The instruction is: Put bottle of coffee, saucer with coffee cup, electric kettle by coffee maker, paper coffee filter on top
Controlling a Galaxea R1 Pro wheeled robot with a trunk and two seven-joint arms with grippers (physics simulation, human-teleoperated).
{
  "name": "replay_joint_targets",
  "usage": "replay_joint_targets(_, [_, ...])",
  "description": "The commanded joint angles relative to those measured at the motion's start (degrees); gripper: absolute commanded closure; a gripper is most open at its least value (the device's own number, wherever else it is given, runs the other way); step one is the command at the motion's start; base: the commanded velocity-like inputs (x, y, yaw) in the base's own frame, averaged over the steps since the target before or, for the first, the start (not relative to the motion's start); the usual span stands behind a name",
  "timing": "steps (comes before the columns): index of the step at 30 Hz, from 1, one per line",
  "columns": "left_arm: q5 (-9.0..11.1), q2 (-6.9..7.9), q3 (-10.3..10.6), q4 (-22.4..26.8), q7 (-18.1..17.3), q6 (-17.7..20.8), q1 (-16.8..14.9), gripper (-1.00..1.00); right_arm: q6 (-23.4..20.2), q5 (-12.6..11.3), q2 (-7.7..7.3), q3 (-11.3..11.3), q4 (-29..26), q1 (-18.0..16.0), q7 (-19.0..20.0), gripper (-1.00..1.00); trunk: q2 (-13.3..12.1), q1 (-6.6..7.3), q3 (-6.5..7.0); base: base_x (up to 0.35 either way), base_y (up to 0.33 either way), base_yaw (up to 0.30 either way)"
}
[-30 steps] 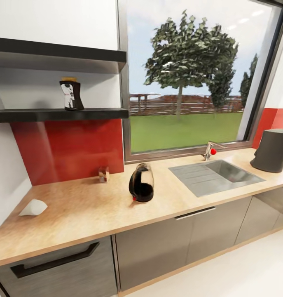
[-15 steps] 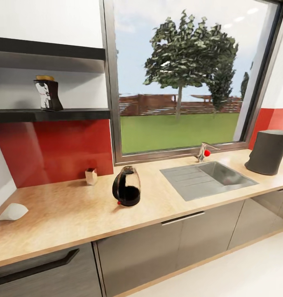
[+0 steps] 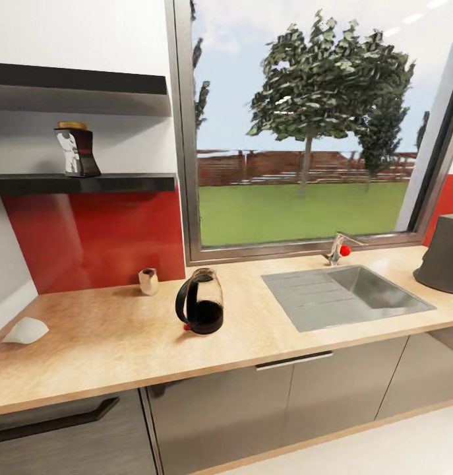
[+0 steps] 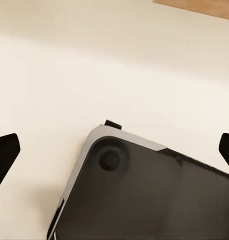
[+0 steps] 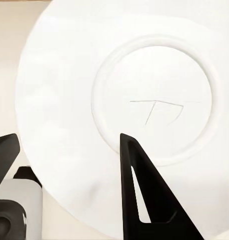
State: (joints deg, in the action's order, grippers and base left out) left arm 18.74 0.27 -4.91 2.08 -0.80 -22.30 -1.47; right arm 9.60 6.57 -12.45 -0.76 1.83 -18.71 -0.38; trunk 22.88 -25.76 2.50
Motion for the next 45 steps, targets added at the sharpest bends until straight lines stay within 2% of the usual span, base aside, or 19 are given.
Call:
replay_joint_targets(1, [-0.2,-0.01,-0.4,-0.1,-0.1,-0.2,0.0,-1.0,0.3,0.5,-0.02,-0.1,0.2,0.0,-0.1,1.0,0.0,-0.02,-0.02,0.018,-0.042,0.013])
replay_joint_targets(12, [-0.1,-0.12,-0.4,-0.2,-0.1,-0.8,0.0,-1.0,-0.3,0.5,0.97,-0.1,0.2,1.1,0.1,1.0,0.0,-0.02,-0.02,0.003,-0.165,0.002])
replay_joint_targets(16, [-0.2,-0.91,-0.4,-0.2,-0.1,-0.8,0.0,-1.0,-0.3,0.5,1.47,-0.1,0.2,1.4,0.1,1.0,0.0,-0.02,-0.02,0.0,-0.289,0.0])
replay_joint_targets(22, [-0.1,-1.08,-0.3,-0.3,-0.1,-0.9,0.0,-1.0,-0.6,0.5,1.66,-0.1,0.3,1.5,0.1,1.0,0.0,-0.02,-0.02,0.0,-0.292,0.0])
replay_joint_targets(29, [-0.2,-1.39,-0.3,-0.5,-0.1,-0.9,0.0,-1.0,-1.0,0.6,2.95,-0.1,0.3,1.5,0.1,1.0,0.0,-0.02,-0.02,0.0,-0.294,0.004])
replay_joint_targets(39, [-0.2,-1.64,-0.3,-0.5,-0.1,-0.8,0.0,-1.0,-0.9,0.6,3.08,-0.1,0.2,1.8,0.0,1.0,0.0,-0.02,-0.02,0.0,-0.295,0.167])
replay_joint_targets(45, [-0.4,-1.68,-0.2,-0.5,-0.1,-0.7,0.0,-1.0,-1.0,0.6,2.53,-0.1,0.2,1.8,0.0,1.0,0.0,-0.02,-0.02,0.0,-0.295,0.02])
